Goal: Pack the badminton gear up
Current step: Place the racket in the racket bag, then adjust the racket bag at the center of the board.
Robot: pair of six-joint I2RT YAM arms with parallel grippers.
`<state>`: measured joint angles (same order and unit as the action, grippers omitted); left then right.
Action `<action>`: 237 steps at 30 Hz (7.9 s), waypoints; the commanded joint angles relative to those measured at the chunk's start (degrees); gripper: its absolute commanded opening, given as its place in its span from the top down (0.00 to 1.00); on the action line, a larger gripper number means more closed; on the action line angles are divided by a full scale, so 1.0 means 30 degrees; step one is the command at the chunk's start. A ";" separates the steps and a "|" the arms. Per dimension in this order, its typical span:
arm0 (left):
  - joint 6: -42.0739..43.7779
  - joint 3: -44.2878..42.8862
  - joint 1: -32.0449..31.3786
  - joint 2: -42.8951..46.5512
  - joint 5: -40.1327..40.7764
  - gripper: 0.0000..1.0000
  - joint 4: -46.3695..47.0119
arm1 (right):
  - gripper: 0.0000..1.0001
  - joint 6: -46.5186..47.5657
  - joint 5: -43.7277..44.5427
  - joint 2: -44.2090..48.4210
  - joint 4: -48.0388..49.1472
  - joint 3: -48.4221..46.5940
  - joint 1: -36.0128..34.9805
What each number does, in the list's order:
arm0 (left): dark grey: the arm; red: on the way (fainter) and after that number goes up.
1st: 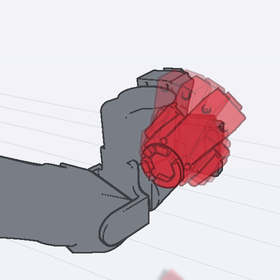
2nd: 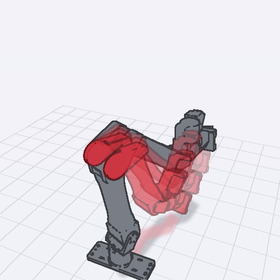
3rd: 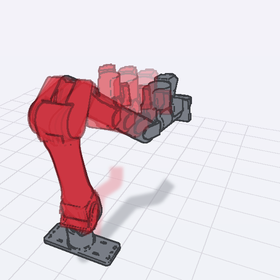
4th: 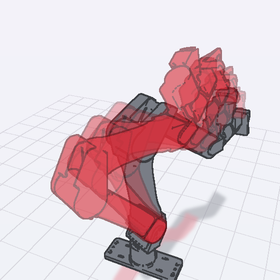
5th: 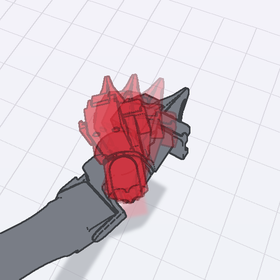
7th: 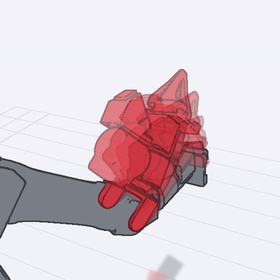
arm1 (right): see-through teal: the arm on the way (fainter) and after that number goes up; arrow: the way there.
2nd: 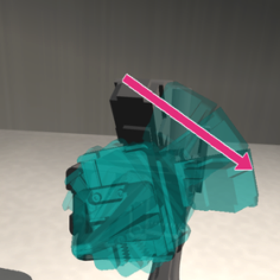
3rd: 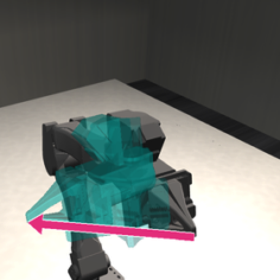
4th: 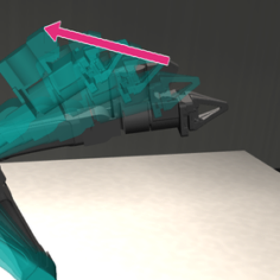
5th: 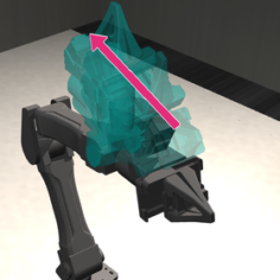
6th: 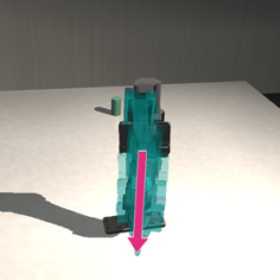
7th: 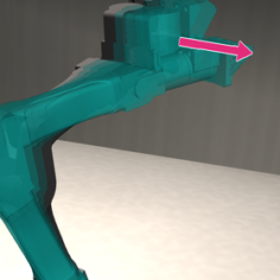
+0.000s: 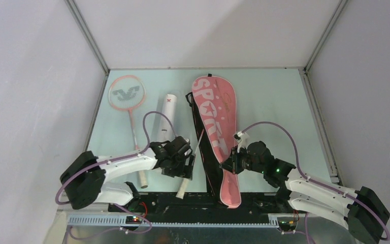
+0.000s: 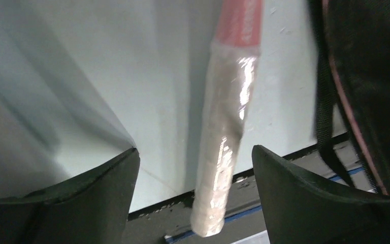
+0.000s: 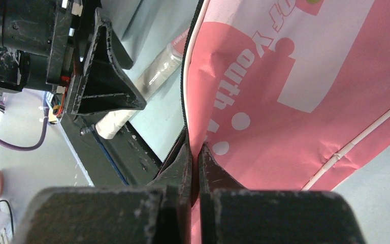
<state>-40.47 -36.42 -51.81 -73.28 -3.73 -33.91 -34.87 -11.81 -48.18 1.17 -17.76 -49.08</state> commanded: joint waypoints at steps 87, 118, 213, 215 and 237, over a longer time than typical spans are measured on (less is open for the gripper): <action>-0.6665 -0.8303 0.0933 -0.1741 0.6984 1.00 0.2283 | 0.53 0.5219 2.0031 -0.8305 -0.8011 -0.7853 -0.9700; -0.6710 -0.8228 0.1212 -0.0939 0.7388 1.00 0.1642 | 1.00 0.1551 2.0587 -0.9373 -0.9580 -0.8897 -0.7646; -0.8365 -0.5597 0.5129 -1.0500 0.4223 0.32 1.4849 | 1.00 -1.3272 0.4491 0.9373 0.2854 0.1593 0.0952; -0.8370 -0.5794 0.5155 -1.0750 0.4914 0.36 1.4475 | 1.00 -1.3413 0.4483 0.9520 0.3004 0.1588 0.0972; 0.1777 -1.3285 0.3927 -0.6963 0.6154 1.00 0.3518 | 0.35 -0.3071 0.9220 0.9238 -1.0979 -0.2833 0.2176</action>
<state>-45.39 -70.19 -38.09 -96.77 12.27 -10.92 -56.53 10.68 -16.51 -28.14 -22.81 -43.24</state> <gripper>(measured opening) 0.014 0.582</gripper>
